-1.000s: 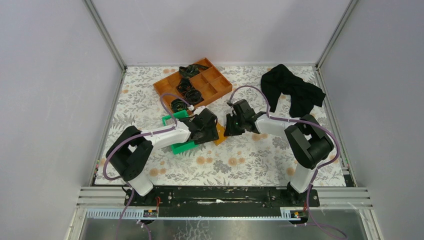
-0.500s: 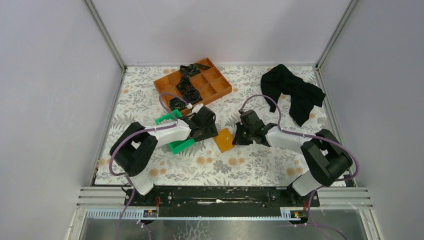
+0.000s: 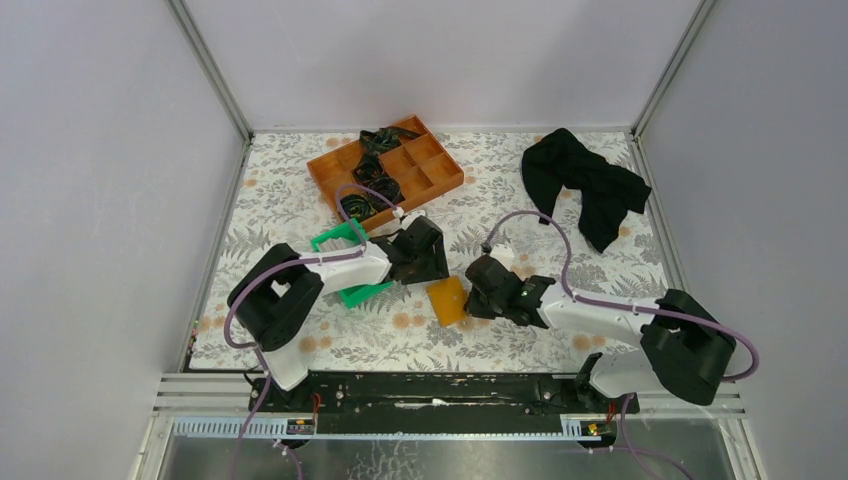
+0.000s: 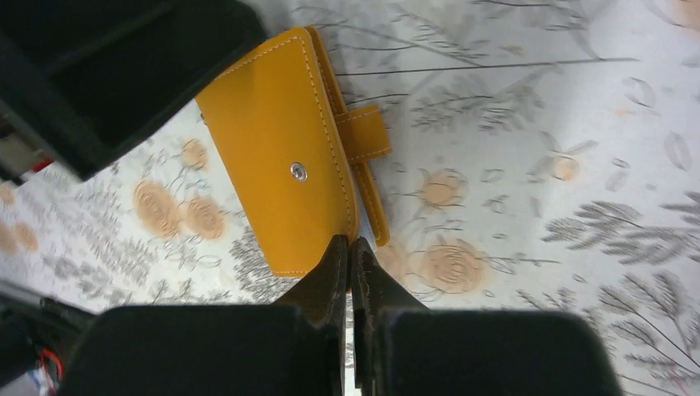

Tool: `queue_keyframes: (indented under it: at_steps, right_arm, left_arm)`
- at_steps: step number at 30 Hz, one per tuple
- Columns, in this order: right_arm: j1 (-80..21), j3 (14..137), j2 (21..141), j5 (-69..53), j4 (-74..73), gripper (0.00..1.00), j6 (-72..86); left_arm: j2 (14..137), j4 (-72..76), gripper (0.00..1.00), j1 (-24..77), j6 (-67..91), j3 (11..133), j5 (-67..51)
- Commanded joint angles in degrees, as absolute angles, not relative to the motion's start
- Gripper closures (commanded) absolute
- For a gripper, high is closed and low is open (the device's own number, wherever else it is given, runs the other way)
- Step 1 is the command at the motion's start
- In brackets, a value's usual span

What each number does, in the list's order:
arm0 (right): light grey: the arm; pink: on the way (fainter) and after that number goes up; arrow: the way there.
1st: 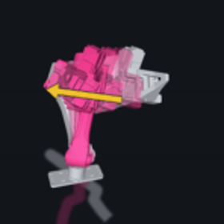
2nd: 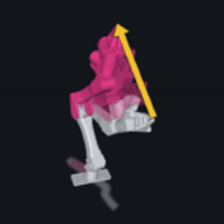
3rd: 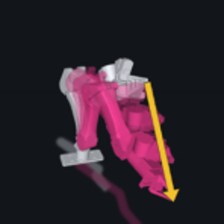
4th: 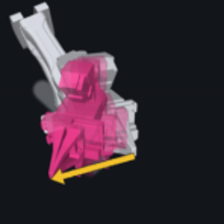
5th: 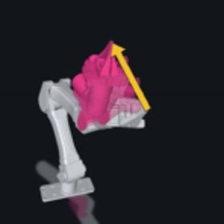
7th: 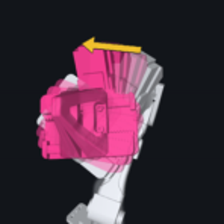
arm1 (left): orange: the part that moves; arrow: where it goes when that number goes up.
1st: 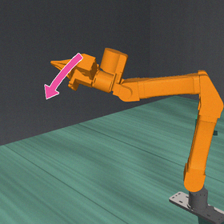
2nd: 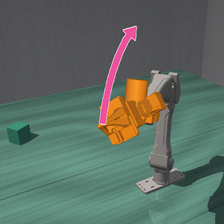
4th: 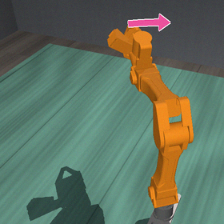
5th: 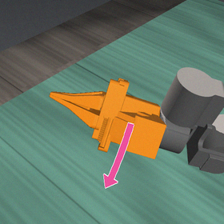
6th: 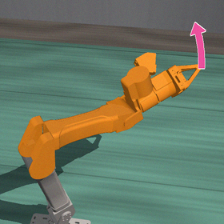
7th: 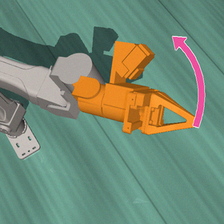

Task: Put the credit cards into the card holder
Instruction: Adjust the card holder at the center of the board, then close the card holder at the center of the board.

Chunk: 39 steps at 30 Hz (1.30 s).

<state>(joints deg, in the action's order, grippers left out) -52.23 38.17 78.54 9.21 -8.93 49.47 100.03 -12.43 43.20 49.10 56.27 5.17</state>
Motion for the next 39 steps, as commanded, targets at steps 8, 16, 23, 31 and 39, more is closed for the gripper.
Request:
queue_keyframes:
  at_steps: [8, 16, 23, 31, 39]
  right_arm:
    - [-52.7, 34.4, 74.1, 30.0, -11.9, 1.00, 65.1]
    - [-52.7, 39.9, 79.0, 30.9, -12.0, 1.00, 68.2]
    - [-52.7, 43.4, 81.3, 30.1, -13.1, 1.00, 68.2]
    - [-52.7, 43.2, 81.2, 28.8, -13.3, 1.00, 67.9]
    - [-52.7, 43.0, 82.3, 25.8, -13.1, 1.00, 66.1]
  left_arm:
    - [89.7, -12.2, 0.28, 43.9, 51.2, 51.4, 6.5]
    - [89.3, -9.6, 0.29, 45.8, 50.6, 50.5, 4.0]
    - [91.7, -8.4, 0.29, 48.6, 51.1, 50.8, 3.9]
    - [96.5, -10.1, 0.29, 51.0, 52.1, 52.2, 7.0]
    - [99.8, -12.8, 0.29, 51.8, 54.0, 53.7, 11.7]
